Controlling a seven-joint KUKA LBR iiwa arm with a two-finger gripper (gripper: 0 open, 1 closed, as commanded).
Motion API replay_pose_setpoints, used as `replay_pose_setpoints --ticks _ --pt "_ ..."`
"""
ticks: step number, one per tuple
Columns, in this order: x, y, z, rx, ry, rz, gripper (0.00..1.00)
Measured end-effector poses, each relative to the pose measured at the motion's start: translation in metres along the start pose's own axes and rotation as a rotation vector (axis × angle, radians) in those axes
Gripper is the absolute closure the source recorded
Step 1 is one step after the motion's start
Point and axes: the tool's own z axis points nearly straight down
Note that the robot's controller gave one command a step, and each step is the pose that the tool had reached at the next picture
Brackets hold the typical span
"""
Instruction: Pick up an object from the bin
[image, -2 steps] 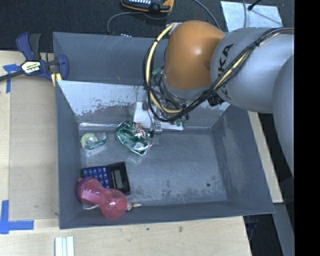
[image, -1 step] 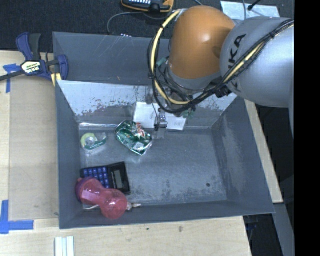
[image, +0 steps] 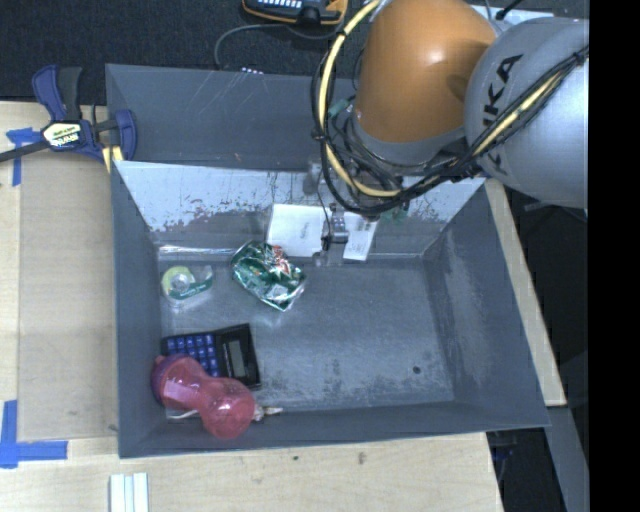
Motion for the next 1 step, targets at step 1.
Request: replay_pose_setpoints --ticks 1 --pt "0.0181 -0.0102 0.0635 0.0 0.004 -0.001 0.0"
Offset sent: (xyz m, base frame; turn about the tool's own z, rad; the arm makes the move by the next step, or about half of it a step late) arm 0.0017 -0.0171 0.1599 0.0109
